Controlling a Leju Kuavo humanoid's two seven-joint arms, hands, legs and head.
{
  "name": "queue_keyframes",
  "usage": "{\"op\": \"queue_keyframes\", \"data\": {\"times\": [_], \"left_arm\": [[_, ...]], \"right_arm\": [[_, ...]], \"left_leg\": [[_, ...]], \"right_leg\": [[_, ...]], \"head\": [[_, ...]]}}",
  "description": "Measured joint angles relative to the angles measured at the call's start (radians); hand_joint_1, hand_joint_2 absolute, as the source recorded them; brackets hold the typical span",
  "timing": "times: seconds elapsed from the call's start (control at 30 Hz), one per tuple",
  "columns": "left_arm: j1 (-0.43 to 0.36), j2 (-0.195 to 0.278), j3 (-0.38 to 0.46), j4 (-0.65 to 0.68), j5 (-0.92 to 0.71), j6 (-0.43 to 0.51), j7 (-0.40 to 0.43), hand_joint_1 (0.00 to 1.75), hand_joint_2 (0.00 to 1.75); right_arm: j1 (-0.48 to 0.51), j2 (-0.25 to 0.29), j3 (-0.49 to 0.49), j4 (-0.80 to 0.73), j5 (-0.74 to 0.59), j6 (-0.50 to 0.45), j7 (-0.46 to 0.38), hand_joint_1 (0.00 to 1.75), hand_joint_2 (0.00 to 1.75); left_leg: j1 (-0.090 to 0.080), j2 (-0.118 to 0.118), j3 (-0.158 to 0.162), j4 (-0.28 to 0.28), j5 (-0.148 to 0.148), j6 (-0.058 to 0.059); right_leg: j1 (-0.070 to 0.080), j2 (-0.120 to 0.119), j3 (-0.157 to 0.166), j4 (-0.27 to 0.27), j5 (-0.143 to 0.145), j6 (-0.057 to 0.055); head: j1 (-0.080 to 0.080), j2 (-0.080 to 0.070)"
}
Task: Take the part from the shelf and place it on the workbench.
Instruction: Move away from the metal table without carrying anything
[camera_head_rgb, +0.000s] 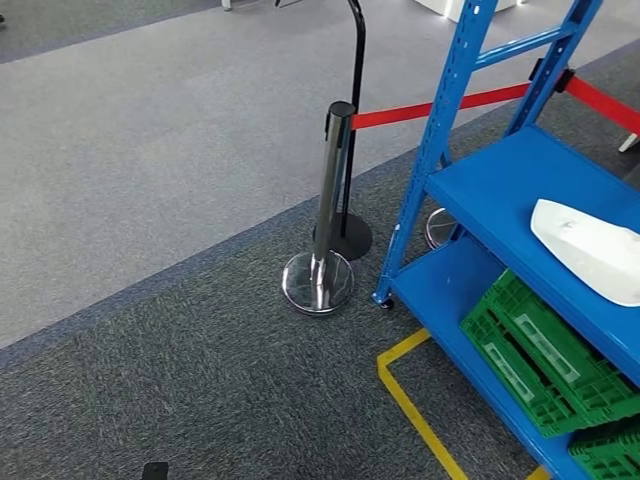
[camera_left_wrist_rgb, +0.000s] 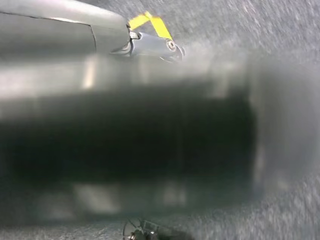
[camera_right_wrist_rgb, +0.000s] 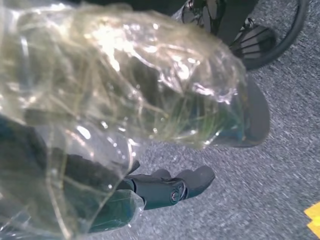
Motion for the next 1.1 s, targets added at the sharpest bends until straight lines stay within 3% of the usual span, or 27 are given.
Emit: {"op": "queue_keyframes", "data": {"times": [0.07, 0.1, 0.13, 0.17, 0.23, 0.3, 0.37, 0.4, 0.47, 0.53, 0.57, 0.6, 0.63, 0.7, 0.77, 0.83, 0.93, 1.0, 1.1], "left_arm": [[0.002, 0.0, 0.0, 0.0, -0.001, 0.001, 0.003, 0.0, 1.75], [0.002, 0.0, 0.001, 0.0, -0.001, 0.001, 0.003, 0.0, 1.75], [0.002, 0.0, 0.002, 0.0, -0.001, 0.001, 0.004, 0.0, 1.75], [0.001, 0.0, 0.003, 0.0, -0.001, 0.001, 0.006, 0.0, 1.75], [0.001, 0.0, 0.004, 0.0, -0.003, 0.001, 0.013, 0.0, 1.75], [0.001, 0.001, 0.004, 0.0, -0.007, 0.001, 0.019, 0.0, 1.75], [0.0, 0.001, 0.004, 0.0, -0.012, 0.001, 0.021, 0.0, 1.75], [-0.001, 0.002, 0.004, 0.0, -0.013, 0.001, 0.021, 0.0, 1.75], [-0.002, 0.003, 0.004, 0.0, -0.015, 0.001, 0.021, 0.0, 1.75], [0.0, 0.004, 0.004, 0.0, -0.017, 0.002, 0.023, 0.0, 1.75], [0.002, 0.005, 0.004, 0.0, -0.018, 0.003, 0.025, 0.0, 1.75], [0.003, 0.005, 0.004, 0.0, -0.019, 0.004, 0.028, 0.0, 1.75], [0.003, 0.005, 0.004, 0.0, -0.021, 0.005, 0.031, 0.0, 1.75], [0.003, 0.005, 0.004, 0.0, -0.023, 0.006, 0.035, 0.0, 1.75], [0.002, 0.007, 0.004, 0.0, -0.024, 0.006, 0.036, 0.0, 1.75], [0.001, 0.008, 0.004, 0.0, -0.024, 0.008, 0.036, 0.0, 1.75], [-0.001, 0.006, 0.004, 0.0, -0.024, 0.013, 0.037, 0.0, 1.75], [-0.003, 0.004, 0.004, 0.0, -0.024, 0.017, 0.036, 0.0, 1.75], [0.001, 0.003, 0.004, 0.0, -0.023, 0.019, 0.037, 0.0, 1.75]], "right_arm": [[0.0, 0.0, 0.0, 0.0, 0.003, 0.001, 0.001, 0.0, 0.0], [0.001, 0.0, 0.0, 0.0, 0.005, 0.001, 0.002, 0.0, 0.0], [0.002, 0.0, 0.0, 0.0, 0.008, 0.001, 0.004, 0.0, 0.0], [0.003, 0.0, 0.0, 0.0, 0.011, 0.001, 0.006, 0.0, 0.0], [0.0, 0.001, 0.0, 0.0, 0.016, 0.0, 0.01, 0.0, 0.0], [-0.003, 0.002, 0.0, 0.0, 0.019, 0.0, 0.011, 0.0, 0.0], [-0.002, 0.003, 0.0, 0.0, 0.02, 0.0, 0.012, 0.0, 0.0], [-0.001, 0.003, 0.0, 0.0, 0.02, 0.0, 0.012, 0.0, 0.0], [-0.001, 0.003, 0.0, 0.0, 0.02, 0.0, 0.012, 0.0, 0.0], [-0.003, 0.004, -0.001, 0.0, 0.02, 0.002, 0.012, 0.0, 0.0], [-0.004, 0.005, -0.001, 0.0, 0.02, 0.003, 0.012, 0.0, 0.0], [-0.003, 0.005, -0.001, 0.0, 0.02, 0.004, 0.012, 0.0, 0.0], [-0.002, 0.006, -0.002, 0.0, 0.02, 0.004, 0.012, 0.0, 0.0], [-0.001, 0.006, -0.002, 0.0, 0.02, 0.006, 0.012, 0.0, 0.0], [-0.002, 0.006, -0.003, 0.0, 0.021, 0.006, 0.012, 0.0, 0.0], [-0.003, 0.008, -0.003, 0.0, 0.021, 0.008, 0.012, 0.0, 0.0], [0.0, 0.007, -0.004, 0.0, 0.023, 0.009, 0.012, 0.0, 0.0], [0.0, 0.006, -0.004, 0.0, 0.025, 0.009, 0.012, 0.0, 0.0], [-0.003, 0.005, -0.004, 0.0, 0.028, 0.01, 0.011, 0.0, 0.0]], "left_leg": [[-0.003, 0.024, 0.0, 0.001, -0.001, 0.003], [-0.004, 0.034, 0.0, 0.001, -0.002, 0.003], [-0.004, 0.044, 0.001, 0.001, -0.003, 0.002], [-0.004, 0.052, 0.003, 0.001, -0.004, 0.001], [-0.007, 0.065, 0.008, 0.003, -0.008, -0.005], [-0.013, 0.078, 0.011, 0.006, -0.012, -0.013], [-0.015, 0.091, 0.013, 0.007, -0.013, -0.021], [-0.013, 0.088, 0.013, 0.009, -0.017, -0.027], [-0.01, 0.056, -0.001, 0.05, -0.05, -0.038], [-0.007, 0.023, -0.052, 0.165, -0.114, -0.044], [-0.007, 0.02, -0.083, 0.232, -0.141, -0.045], [-0.007, 0.019, -0.106, 0.277, -0.152, -0.044], [-0.007, 0.019, -0.115, 0.29, -0.143, -0.041], [-0.008, 0.01, -0.083, 0.211, -0.076, -0.03], [-0.01, -0.025, -0.028, 0.084, -0.015, -0.013], [-0.013, -0.049, -0.003, 0.021, -0.003, -0.005], [-0.012, -0.033, 0.0, 0.005, 0.0, 0.0], [-0.006, -0.016, 0.002, -0.007, 0.007, 0.006], [-0.006, 0.017, -0.001, -0.01, 0.01, 0.009]], "right_leg": [[-0.001, -0.015, -0.06, 0.122, -0.046, 0.004], [-0.001, -0.018, -0.07, 0.143, -0.044, 0.005], [-0.001, -0.02, -0.06, 0.124, -0.024, 0.005], [-0.001, -0.026, -0.032, 0.07, 0.008, 0.004], [0.002, -0.059, 0.041, -0.067, 0.062, -0.001], [0.007, -0.084, 0.08, -0.135, 0.074, -0.01], [0.009, -0.076, 0.082, -0.139, 0.073, -0.022], [0.007, -0.069, 0.081, -0.141, 0.075, -0.027], [0.003, -0.053, 0.081, -0.144, 0.08, -0.039], [0.001, -0.036, 0.079, -0.145, 0.084, -0.047], [0.002, -0.026, 0.078, -0.144, 0.084, -0.049], [0.004, -0.016, 0.078, -0.144, 0.085, -0.051], [0.005, -0.005, 0.078, -0.144, 0.086, -0.051], [0.008, 0.015, 0.079, -0.144, 0.087, -0.052], [0.01, 0.034, 0.078, -0.143, 0.089, -0.049], [0.008, 0.048, 0.07, -0.14, 0.092, -0.041], [0.006, 0.06, 0.058, -0.141, 0.097, -0.023], [0.007, 0.033, 0.036, -0.102, 0.068, -0.013], [0.001, -0.013, -0.049, 0.085, -0.03, 0.002]], "head": [[0.001, 0.0], [0.001, 0.0], [0.001, 0.0], [0.001, 0.0], [0.002, 0.0], [0.0, 0.0], [-0.001, 0.0], [-0.001, 0.0], [-0.004, 0.0], [-0.007, 0.0], [-0.008, 0.0], [-0.008, 0.0], [-0.008, 0.0], [-0.008, 0.0], [-0.007, 0.0], [-0.007, 0.0], [-0.008, 0.0], [-0.001, 0.0], [0.006, 0.0]]}}
